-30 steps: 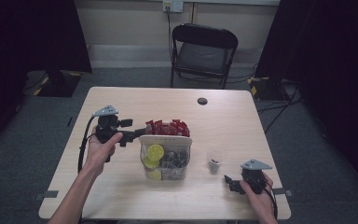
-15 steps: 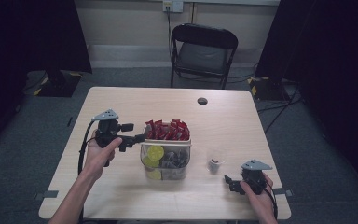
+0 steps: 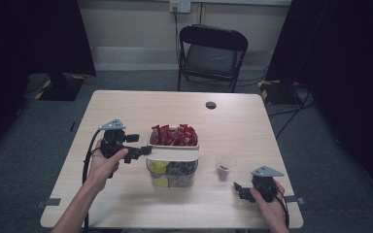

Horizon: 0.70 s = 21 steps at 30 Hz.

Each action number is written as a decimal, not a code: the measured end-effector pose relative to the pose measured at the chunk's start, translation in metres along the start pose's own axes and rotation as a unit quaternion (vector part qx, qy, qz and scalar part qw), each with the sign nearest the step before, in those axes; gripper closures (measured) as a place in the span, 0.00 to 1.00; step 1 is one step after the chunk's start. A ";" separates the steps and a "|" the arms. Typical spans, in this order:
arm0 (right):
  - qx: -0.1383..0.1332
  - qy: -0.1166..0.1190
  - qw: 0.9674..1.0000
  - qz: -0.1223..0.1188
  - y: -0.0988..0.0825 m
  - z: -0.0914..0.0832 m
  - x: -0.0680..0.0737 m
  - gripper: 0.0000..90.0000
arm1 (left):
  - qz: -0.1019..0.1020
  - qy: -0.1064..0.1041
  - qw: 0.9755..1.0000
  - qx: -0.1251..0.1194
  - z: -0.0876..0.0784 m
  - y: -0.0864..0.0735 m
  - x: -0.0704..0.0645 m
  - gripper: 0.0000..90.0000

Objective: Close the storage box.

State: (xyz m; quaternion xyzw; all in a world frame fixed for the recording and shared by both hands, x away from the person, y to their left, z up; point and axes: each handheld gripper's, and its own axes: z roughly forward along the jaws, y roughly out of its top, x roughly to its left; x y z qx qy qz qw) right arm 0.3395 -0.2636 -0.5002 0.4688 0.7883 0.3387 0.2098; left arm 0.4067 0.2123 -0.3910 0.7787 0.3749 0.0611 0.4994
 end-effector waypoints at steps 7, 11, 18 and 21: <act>-0.001 0.000 1.000 -0.001 0.000 0.000 0.000 0.13 | -0.007 0.006 1.000 0.015 0.004 -0.008 0.004 0.19; 0.000 0.000 1.000 0.001 0.000 0.000 0.000 0.13 | -0.006 0.005 1.000 0.026 0.009 -0.013 0.004 0.19; -0.001 0.001 1.000 -0.001 0.000 0.000 0.000 0.13 | -0.004 0.003 0.999 0.032 0.014 -0.015 0.001 0.18; -0.001 0.002 1.000 -0.001 0.000 0.000 0.000 0.13 | -0.004 0.005 0.999 0.032 0.013 -0.016 0.001 0.18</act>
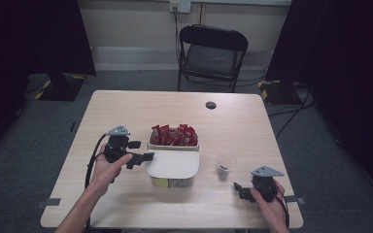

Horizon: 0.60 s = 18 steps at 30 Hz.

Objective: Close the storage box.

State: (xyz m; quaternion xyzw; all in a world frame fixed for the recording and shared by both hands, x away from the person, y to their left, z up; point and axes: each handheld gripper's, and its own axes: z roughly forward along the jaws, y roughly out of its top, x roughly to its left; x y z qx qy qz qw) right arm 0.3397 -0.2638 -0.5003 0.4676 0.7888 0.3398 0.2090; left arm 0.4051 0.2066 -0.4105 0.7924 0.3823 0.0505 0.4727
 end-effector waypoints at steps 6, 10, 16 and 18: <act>0.000 0.000 1.000 0.000 0.000 0.000 0.000 0.13 | 0.001 -0.003 1.000 -0.001 -0.004 -0.001 0.000 0.18; 0.000 0.000 1.000 0.000 0.000 0.000 0.000 0.13 | -0.003 -0.008 1.000 -0.013 -0.010 -0.001 0.001 0.18; 0.000 0.000 1.000 0.000 0.000 0.000 0.000 0.13 | -0.011 0.004 1.000 -0.024 -0.024 -0.002 0.011 0.18; 0.000 0.000 1.000 0.000 0.000 0.000 0.000 0.13 | -0.010 0.011 1.000 -0.024 -0.029 -0.003 0.013 0.18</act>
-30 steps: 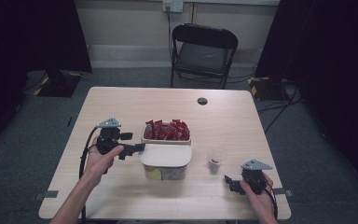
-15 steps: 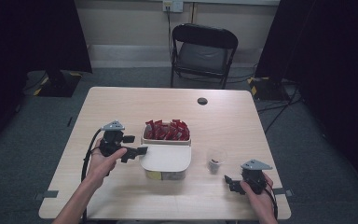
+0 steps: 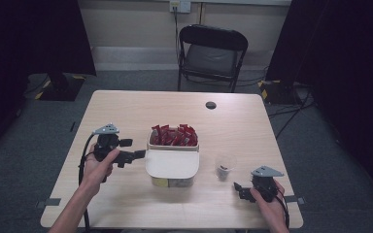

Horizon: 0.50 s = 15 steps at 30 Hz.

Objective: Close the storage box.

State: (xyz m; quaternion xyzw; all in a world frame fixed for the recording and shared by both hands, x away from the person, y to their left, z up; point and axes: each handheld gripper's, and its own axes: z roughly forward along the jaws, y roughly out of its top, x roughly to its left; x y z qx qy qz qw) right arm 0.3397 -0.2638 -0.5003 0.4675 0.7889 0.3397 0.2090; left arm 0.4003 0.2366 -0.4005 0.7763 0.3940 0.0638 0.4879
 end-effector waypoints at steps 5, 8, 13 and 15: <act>0.000 0.000 1.000 0.000 0.000 0.000 0.000 0.13 | -0.001 0.013 1.000 -0.009 -0.013 -0.002 0.007 0.18; 0.000 0.000 1.000 0.000 0.000 0.000 0.000 0.13 | 0.001 0.020 1.000 -0.007 -0.017 -0.003 0.009 0.18; 0.000 0.000 1.000 0.000 0.000 0.000 0.000 0.13 | 0.007 0.044 0.999 0.004 -0.025 -0.012 0.015 0.18; 0.000 0.000 1.000 0.000 0.000 0.000 0.000 0.13 | 0.007 0.051 0.999 0.008 -0.027 -0.014 0.017 0.18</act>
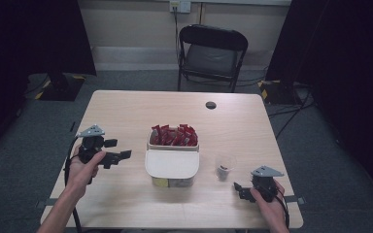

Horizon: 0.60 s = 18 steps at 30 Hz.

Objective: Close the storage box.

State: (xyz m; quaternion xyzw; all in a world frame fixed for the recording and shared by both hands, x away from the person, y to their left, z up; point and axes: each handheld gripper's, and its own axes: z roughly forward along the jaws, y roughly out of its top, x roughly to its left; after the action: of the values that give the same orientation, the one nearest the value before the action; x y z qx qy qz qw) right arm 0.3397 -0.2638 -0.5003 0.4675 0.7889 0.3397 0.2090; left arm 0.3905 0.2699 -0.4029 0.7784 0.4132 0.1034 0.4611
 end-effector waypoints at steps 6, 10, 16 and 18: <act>0.000 0.000 1.000 0.000 0.000 0.000 0.000 0.13 | -0.011 0.021 1.000 0.006 -0.008 -0.012 0.010 0.18; 0.000 0.000 1.000 0.000 0.000 0.000 0.000 0.13 | -0.017 0.031 0.999 0.011 -0.010 -0.020 0.015 0.18; 0.000 0.000 1.000 0.000 0.000 0.000 0.000 0.13 | -0.020 0.048 0.998 0.023 -0.012 -0.034 0.018 0.18; -0.001 0.000 1.000 0.000 0.000 0.000 0.000 0.13 | -0.019 0.055 0.998 0.022 -0.012 -0.038 0.018 0.18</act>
State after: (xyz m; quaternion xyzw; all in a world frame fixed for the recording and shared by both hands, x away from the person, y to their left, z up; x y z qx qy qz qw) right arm 0.3397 -0.2640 -0.5004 0.4669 0.7889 0.3403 0.2091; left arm 0.3750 0.2997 -0.4313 0.7737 0.4549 0.1277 0.4221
